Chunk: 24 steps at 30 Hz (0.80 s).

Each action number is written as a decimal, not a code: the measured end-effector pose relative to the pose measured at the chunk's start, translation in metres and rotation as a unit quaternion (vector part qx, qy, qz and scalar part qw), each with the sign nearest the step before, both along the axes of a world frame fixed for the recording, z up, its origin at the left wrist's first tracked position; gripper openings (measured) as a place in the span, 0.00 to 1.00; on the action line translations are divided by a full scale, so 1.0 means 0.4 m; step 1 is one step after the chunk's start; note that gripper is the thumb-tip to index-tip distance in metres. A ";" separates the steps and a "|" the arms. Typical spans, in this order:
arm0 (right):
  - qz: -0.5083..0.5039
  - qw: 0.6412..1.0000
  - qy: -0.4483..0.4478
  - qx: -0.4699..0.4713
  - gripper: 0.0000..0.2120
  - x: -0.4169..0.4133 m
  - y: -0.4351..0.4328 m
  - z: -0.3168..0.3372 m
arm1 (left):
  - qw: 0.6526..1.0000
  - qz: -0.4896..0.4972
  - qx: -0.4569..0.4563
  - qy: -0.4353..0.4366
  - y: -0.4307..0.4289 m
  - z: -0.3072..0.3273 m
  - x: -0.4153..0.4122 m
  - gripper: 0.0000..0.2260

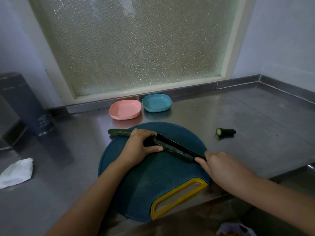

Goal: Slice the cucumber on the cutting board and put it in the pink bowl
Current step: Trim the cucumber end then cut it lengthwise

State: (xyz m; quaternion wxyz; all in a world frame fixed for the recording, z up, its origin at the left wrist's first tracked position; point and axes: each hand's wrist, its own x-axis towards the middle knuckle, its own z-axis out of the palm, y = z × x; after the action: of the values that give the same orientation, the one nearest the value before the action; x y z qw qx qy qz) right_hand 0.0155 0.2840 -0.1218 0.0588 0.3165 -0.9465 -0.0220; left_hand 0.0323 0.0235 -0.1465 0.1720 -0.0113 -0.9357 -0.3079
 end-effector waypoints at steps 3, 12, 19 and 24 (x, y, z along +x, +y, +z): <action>0.009 0.999 -0.051 -0.008 0.19 -0.016 -0.007 0.017 | 1.000 -0.003 0.002 -0.004 -0.006 -0.006 -0.006 0.24; 0.000 0.990 -0.137 -0.020 0.20 -0.020 -0.023 0.051 | 0.999 -0.017 -0.011 -0.042 -0.010 0.010 -0.009 0.24; -0.035 0.990 -0.134 -0.014 0.20 0.010 0.054 0.048 | 0.995 -0.022 -0.004 -0.097 -0.003 0.040 -0.001 0.19; -0.068 0.981 -0.179 -0.024 0.16 0.047 0.123 0.056 | 0.985 -0.009 -0.014 -0.171 -0.019 0.060 0.002 0.29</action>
State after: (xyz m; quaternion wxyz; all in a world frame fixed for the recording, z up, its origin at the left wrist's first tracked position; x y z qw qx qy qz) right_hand 0.0342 0.3332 -0.0995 -0.1061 0.2484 -0.9613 0.0537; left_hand 0.0331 0.0159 -0.1223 0.0066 0.0307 -0.9553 -0.2938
